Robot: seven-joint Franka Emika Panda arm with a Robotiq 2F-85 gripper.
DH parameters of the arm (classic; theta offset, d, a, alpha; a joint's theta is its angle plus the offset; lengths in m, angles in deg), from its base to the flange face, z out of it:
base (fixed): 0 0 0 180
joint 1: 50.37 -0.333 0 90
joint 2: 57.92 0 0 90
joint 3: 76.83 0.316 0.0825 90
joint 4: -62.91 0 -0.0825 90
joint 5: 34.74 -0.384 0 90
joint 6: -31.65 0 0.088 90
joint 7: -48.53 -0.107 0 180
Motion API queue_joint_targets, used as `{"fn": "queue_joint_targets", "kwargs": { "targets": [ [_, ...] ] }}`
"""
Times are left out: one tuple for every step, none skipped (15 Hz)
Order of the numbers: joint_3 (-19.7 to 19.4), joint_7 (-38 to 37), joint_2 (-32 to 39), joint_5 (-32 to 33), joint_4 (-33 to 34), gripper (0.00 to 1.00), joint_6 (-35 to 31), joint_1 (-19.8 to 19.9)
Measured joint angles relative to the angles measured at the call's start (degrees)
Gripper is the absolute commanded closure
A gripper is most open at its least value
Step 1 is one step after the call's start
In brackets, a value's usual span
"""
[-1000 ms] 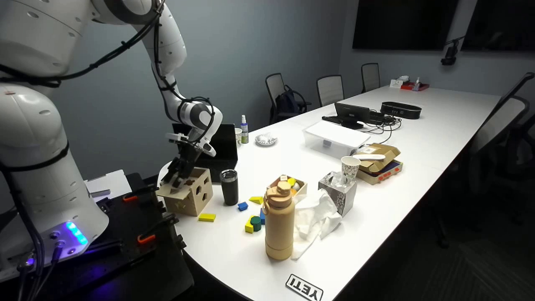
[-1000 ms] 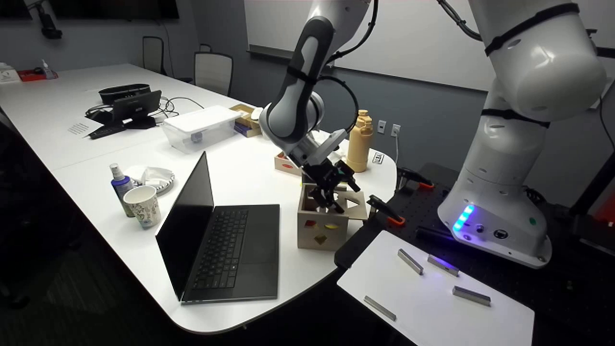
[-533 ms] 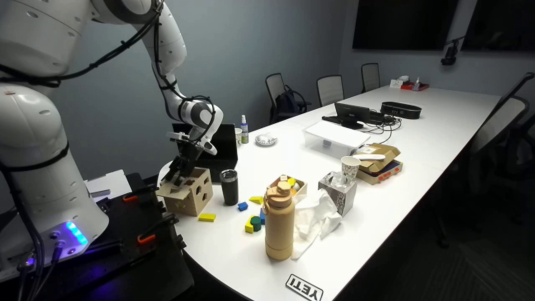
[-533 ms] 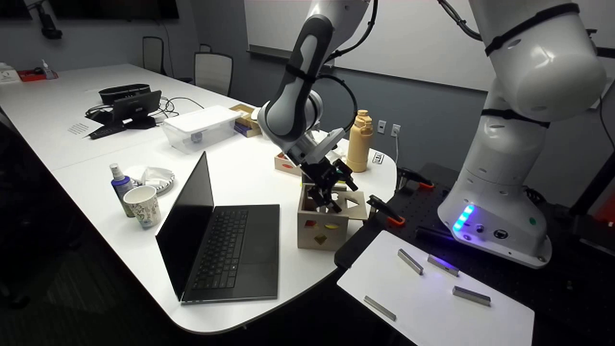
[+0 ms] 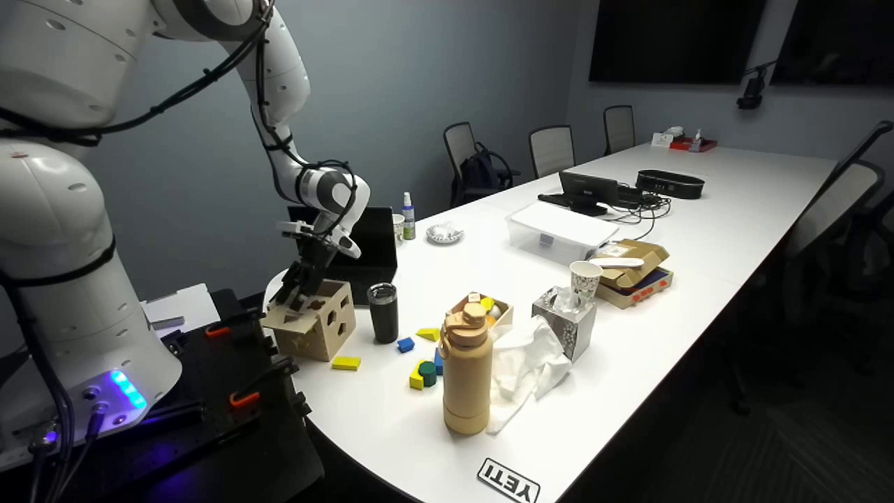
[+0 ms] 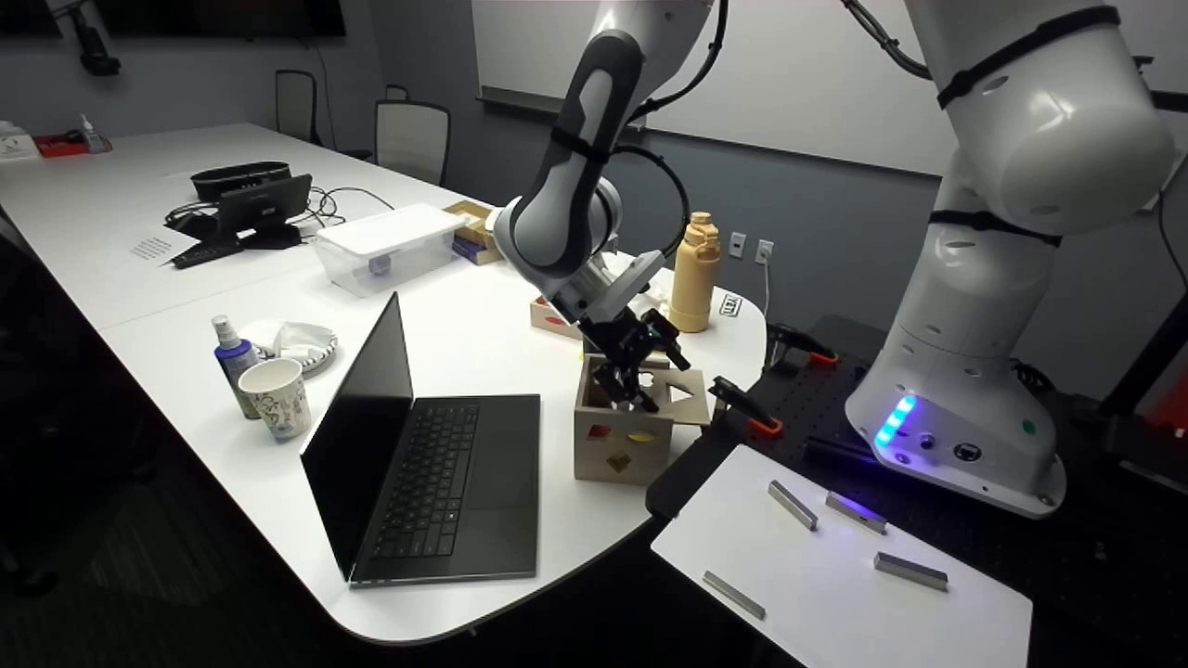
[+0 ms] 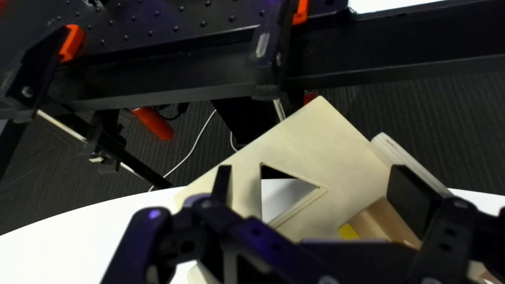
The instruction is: Half open the wooden box by sliding the lid
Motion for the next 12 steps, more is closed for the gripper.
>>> {"fn": "queue_joint_targets", "kwargs": {
  "targets": [
    [0.00, -0.09, 0.00, 0.16, 0.01, 0.00, 0.00, -0.10],
    [0.00, -0.12, 0.00, 0.45, 0.01, 0.00, 0.03, -0.22],
    [-0.01, -0.15, -0.01, 0.73, 0.01, 0.00, 0.09, -0.38],
    [-0.01, -0.16, 0.01, 1.00, 0.01, 0.00, 0.21, -0.52],
    [-0.01, -0.16, 0.03, 1.20, 0.01, 0.00, 0.53, -0.60],
    [-0.01, -0.16, 0.12, 1.36, 0.00, 0.00, 1.12, -0.65],
    [0.00, -0.16, 0.26, 1.42, 0.00, 0.00, 1.83, -0.68],
    [0.00, -0.16, 0.44, 1.47, 0.01, 0.00, 2.43, -0.68],
    [0.00, -0.16, 0.62, 1.48, 0.02, 0.00, 3.04, -0.68],
    [0.00, -0.16, 0.78, 1.49, 0.02, 0.00, 3.64, -0.68],
    [0.00, -0.16, 0.93, 1.49, 0.02, 0.00, 4.14, -0.68],
    [0.00, -0.16, 1.05, 1.50, 0.02, 0.00, 4.37, -0.68]
  ]
}}
